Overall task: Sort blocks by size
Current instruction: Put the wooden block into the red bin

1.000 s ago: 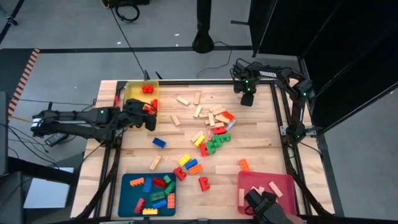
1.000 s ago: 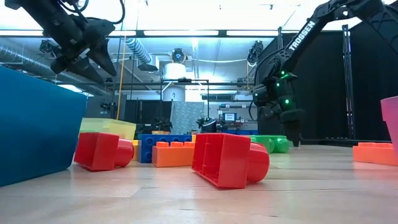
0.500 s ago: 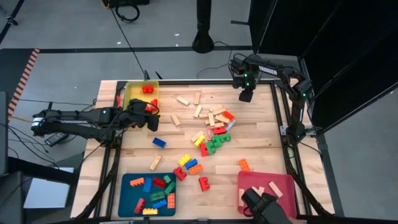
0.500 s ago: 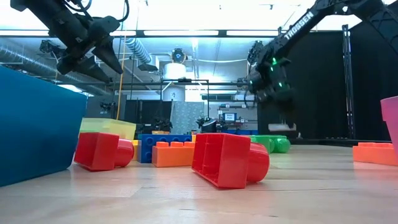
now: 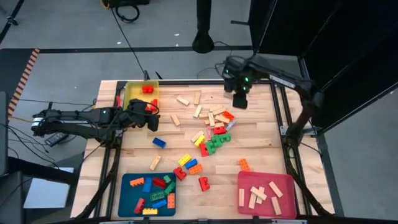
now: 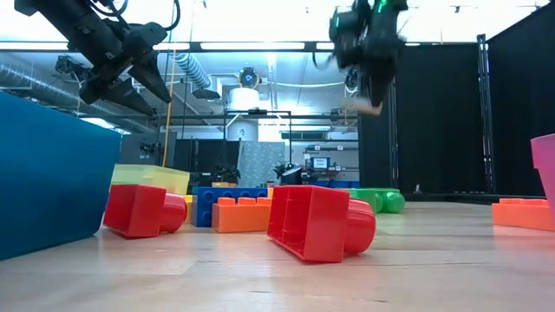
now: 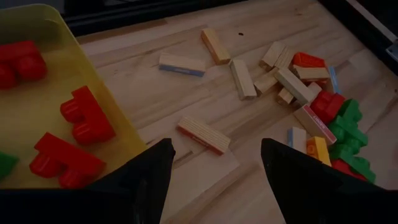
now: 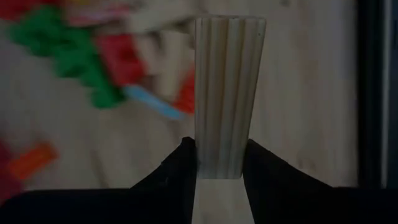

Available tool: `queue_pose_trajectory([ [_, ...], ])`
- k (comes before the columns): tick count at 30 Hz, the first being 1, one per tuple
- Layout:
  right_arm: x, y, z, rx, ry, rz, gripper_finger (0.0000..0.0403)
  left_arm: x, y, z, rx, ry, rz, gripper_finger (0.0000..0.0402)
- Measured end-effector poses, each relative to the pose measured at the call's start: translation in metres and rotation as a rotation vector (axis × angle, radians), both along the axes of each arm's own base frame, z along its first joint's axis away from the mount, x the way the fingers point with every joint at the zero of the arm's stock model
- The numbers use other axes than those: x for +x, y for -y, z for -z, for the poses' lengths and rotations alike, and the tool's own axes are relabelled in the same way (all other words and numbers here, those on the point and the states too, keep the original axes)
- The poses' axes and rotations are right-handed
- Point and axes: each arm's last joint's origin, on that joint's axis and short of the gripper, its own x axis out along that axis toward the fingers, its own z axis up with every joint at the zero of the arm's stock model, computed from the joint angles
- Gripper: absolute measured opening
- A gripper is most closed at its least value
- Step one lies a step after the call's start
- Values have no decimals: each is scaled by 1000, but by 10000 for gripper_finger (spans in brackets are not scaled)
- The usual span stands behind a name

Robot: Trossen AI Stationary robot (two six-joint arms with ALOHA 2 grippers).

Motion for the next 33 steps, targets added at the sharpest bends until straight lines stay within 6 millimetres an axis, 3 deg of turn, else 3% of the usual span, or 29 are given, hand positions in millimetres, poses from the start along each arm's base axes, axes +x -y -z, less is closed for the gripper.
queue_pose_trajectory([
  [9, -4, -139, -48, 59, 109, -12, 113, 0, 0, 0, 0, 0, 0, 253],
  [18, -41, -282, -57, 207, 63, 172, 113, 0, 0, 0, 17, -14, 17, 253],
  [25, -65, -367, -25, 181, -66, 319, 113, 0, 0, 0, 19, -16, 19, 253],
  [29, -71, -396, 16, 92, -152, 377, 113, 0, 0, 0, 21, -18, 21, 253],
  [33, -66, -415, 61, 117, -199, 361, 113, 0, 0, 0, 38, -32, 38, 253],
])
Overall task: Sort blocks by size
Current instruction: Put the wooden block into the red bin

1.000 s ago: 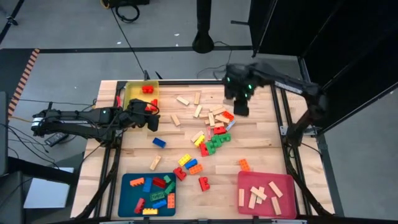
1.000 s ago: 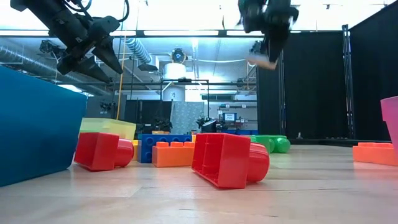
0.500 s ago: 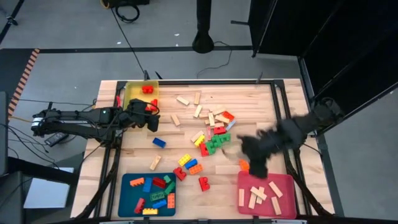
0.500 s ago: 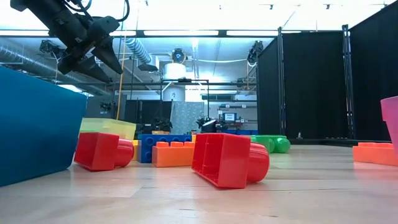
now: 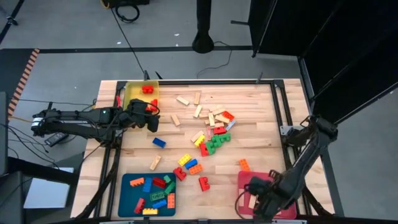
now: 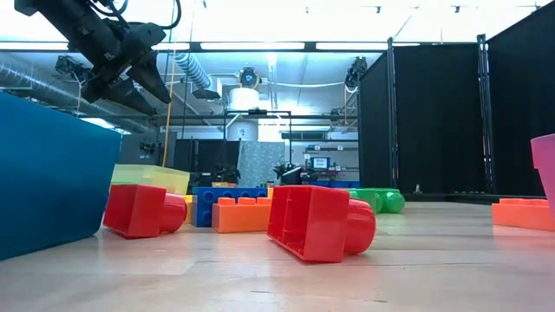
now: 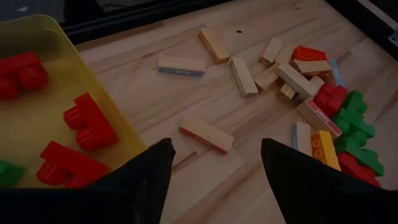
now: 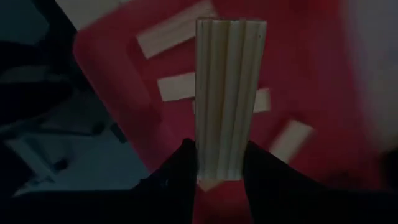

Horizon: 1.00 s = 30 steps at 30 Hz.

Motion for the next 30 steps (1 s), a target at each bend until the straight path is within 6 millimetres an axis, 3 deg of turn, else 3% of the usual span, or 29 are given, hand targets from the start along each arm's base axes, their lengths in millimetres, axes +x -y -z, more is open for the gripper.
queue_pose_trajectory([
  [3, 5, -5, 31, 45, -8, -1, 113, 0, 0, 0, 8, -7, 8, 253],
  [6, 5, -1, 49, 47, -11, 12, 121, 0, 0, 0, 8, -7, 9, 253],
  [11, 4, 10, 55, 46, -39, 49, 226, 0, 1, 0, -8, -6, 27, 253],
  [15, 7, 15, 44, 87, -29, 66, 291, 0, 1, 0, -15, -7, 34, 253],
  [18, 15, 27, 14, 166, 39, 111, 308, 0, 1, 0, -15, -7, 34, 253],
  [21, 26, 52, -20, 187, 151, 194, 307, 0, 1, 0, -15, -7, 34, 253],
  [24, 30, 86, -46, 92, 256, 299, 299, 0, 1, 0, -15, -7, 34, 253],
  [26, 30, 111, -51, -18, 259, 350, 293, 0, 1, 0, -15, -7, 34, 253],
  [30, 37, 148, -40, -175, 98, 368, 286, 1, 1, 1, -19, -12, 53, 253],
])
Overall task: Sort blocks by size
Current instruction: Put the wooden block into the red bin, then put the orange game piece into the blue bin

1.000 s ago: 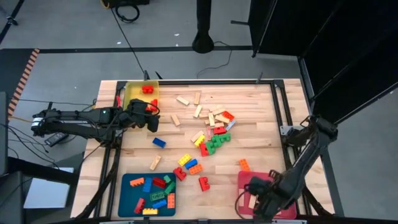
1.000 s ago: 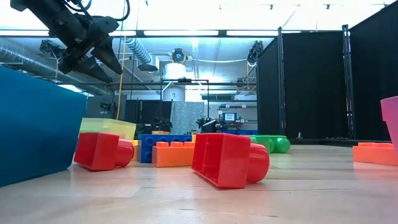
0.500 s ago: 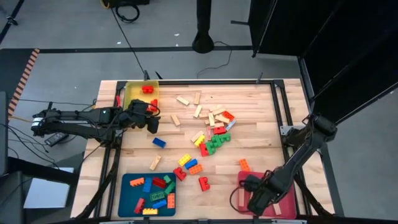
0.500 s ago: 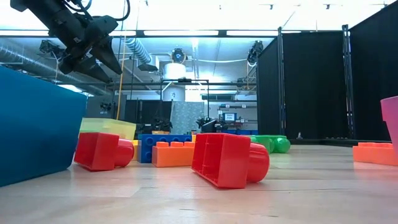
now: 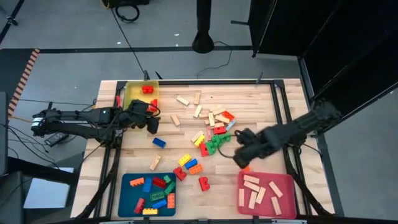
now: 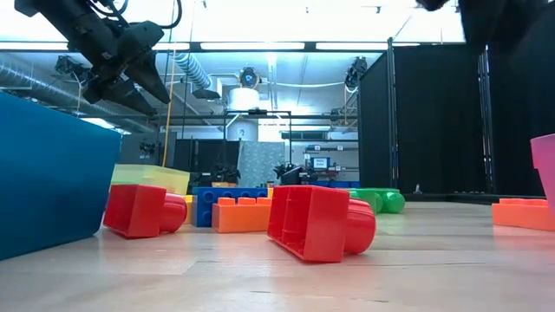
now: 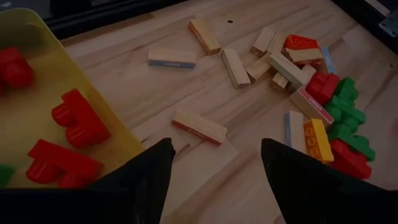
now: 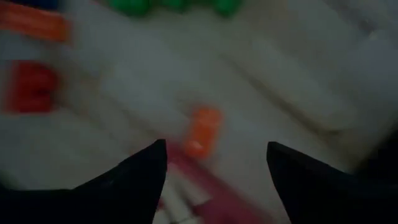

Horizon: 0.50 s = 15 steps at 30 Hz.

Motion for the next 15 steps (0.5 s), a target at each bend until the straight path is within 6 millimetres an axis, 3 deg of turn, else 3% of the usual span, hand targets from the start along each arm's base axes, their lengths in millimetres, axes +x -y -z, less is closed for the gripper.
queue_pose_trajectory([
  [7, 37, 16, 40, -16, -153, -64, 287, 0, 1, 0, -15, -5, 34, 253],
  [12, 49, 17, 61, -15, -221, -70, 292, 0, 1, 0, -11, -11, 48, 253],
  [15, 45, 21, 72, -19, -248, -58, 291, 0, 1, 0, -4, -17, 56, 253],
])
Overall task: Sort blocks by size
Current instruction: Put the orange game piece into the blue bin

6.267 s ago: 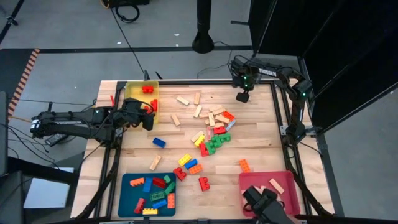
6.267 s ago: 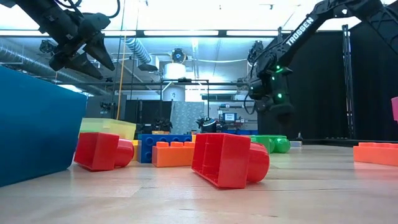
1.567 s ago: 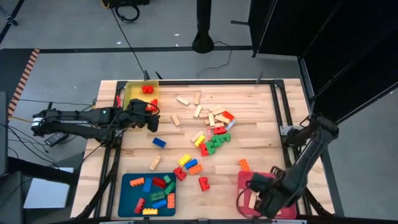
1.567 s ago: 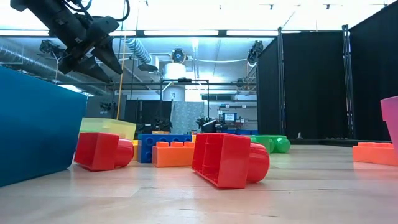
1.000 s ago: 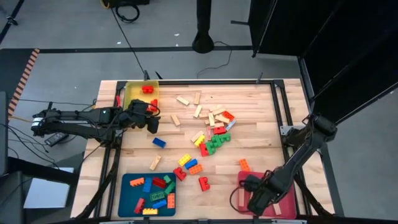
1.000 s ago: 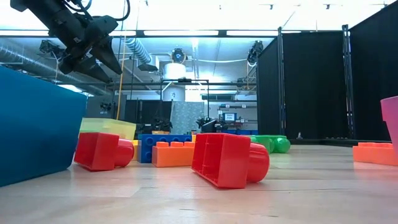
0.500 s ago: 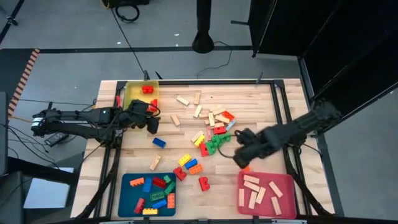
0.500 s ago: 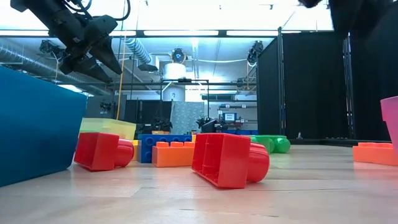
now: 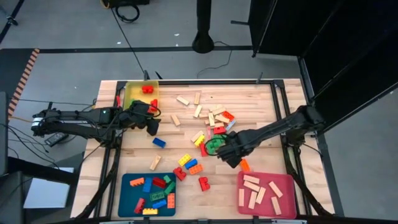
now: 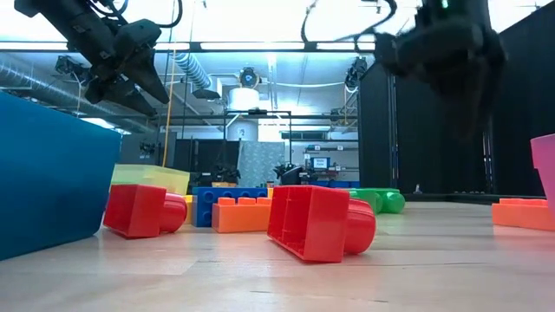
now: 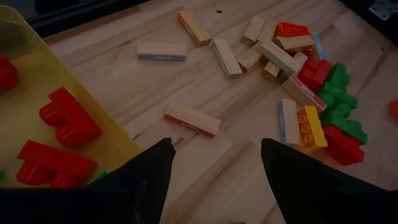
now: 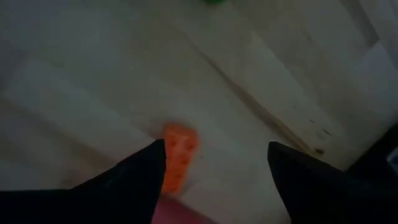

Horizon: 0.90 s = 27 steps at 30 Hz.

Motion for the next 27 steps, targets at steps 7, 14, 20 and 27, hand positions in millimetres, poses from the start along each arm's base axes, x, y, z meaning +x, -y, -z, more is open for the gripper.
queue_pose_trajectory([
  [7, -23, 4, 31, 125, 129, 118, 288, 0, 0, 0, -3, 0, 4, 253],
  [14, -38, -5, 53, 213, 182, 144, 302, 0, 0, 0, -7, 0, 9, 253],
  [20, -42, -13, 70, 189, 158, 159, 311, 0, 0, 0, -7, -1, 8, 253],
  [27, -47, -11, 88, 236, 201, 156, 286, 0, 0, 0, -8, 0, 8, 253],
])
